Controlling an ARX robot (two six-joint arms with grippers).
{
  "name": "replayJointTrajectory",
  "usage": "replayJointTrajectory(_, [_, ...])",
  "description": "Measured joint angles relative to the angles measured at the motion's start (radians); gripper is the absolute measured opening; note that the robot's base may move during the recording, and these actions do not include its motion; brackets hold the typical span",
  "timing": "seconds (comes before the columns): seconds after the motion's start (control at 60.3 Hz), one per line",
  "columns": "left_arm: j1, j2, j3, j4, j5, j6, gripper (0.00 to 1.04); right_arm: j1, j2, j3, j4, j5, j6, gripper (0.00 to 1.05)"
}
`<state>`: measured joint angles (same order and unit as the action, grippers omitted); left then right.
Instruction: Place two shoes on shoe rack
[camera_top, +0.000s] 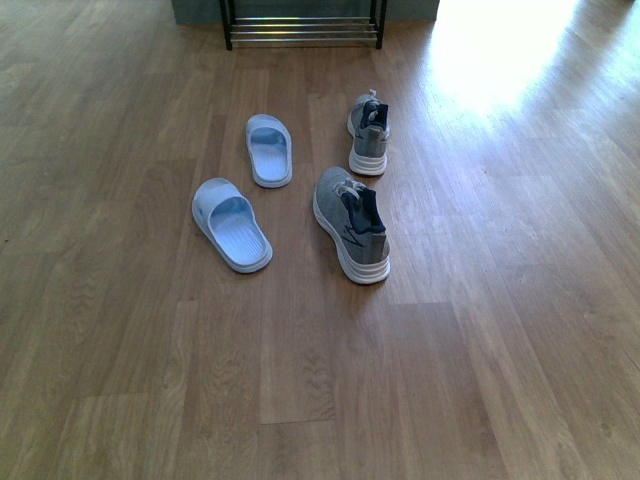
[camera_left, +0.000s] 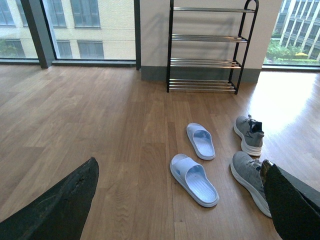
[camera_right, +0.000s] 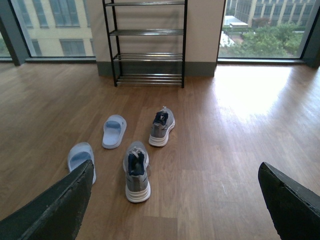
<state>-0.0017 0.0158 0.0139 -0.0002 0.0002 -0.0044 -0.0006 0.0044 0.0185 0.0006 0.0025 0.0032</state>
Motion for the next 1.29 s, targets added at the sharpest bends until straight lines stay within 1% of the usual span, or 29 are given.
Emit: replayJointTrajectory(1.294, [0.000,0.000,0.000,0.000,0.000,0.000,0.95,0.000,0.000,0.000,0.000,0.000,0.000,0.95])
